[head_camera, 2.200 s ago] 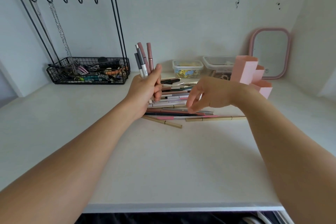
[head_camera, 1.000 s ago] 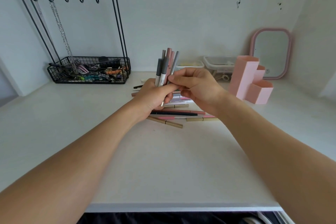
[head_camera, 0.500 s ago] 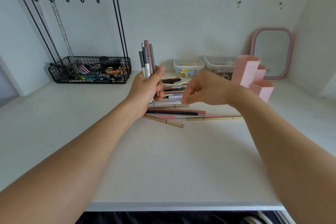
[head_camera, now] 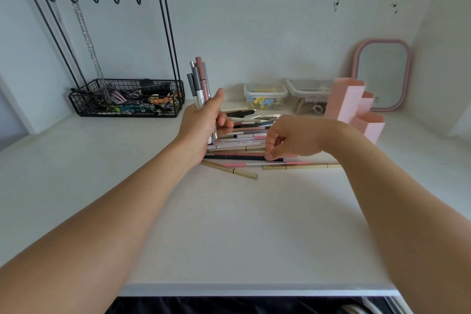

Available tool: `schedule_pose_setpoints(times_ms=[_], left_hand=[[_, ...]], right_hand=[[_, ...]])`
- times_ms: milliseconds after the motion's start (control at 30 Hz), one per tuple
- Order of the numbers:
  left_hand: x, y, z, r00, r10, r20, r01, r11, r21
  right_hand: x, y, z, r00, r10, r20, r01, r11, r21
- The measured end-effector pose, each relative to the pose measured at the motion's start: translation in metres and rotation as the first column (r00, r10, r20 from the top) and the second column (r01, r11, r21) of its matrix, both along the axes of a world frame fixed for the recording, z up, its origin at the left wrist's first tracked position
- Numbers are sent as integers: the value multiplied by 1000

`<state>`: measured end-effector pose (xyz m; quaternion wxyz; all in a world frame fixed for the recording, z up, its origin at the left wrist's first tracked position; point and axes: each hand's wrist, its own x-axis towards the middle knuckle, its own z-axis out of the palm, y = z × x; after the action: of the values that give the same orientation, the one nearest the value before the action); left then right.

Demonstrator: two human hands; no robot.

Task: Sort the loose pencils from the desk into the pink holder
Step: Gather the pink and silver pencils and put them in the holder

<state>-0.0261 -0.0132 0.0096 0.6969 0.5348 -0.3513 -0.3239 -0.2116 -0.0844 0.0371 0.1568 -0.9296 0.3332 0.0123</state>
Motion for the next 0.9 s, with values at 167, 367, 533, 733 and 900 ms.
schedule_pose_setpoints(times_ms=[167, 367, 533, 733, 900], left_hand=[[6, 3, 1, 1000, 10, -12, -10, 1000, 1], [0, 8, 4, 992, -124, 11, 124, 992, 33], [-7, 8, 2, 982, -183, 38, 182, 983, 16], [-10, 10, -2, 984, -149, 96, 150, 989, -5], [-13, 9, -3, 981, -127, 148, 128, 992, 2]], right_hand=[[-15, -13, 11, 965, -87, 248, 71, 995, 74], [4, 0, 11, 593, -305, 745, -158, 863, 480], [27, 16, -3, 484, -352, 801, -259, 817, 515], [40, 23, -18, 419, -412, 809, -267, 795, 544], [45, 29, -24, 399, -409, 820, -179, 843, 508]])
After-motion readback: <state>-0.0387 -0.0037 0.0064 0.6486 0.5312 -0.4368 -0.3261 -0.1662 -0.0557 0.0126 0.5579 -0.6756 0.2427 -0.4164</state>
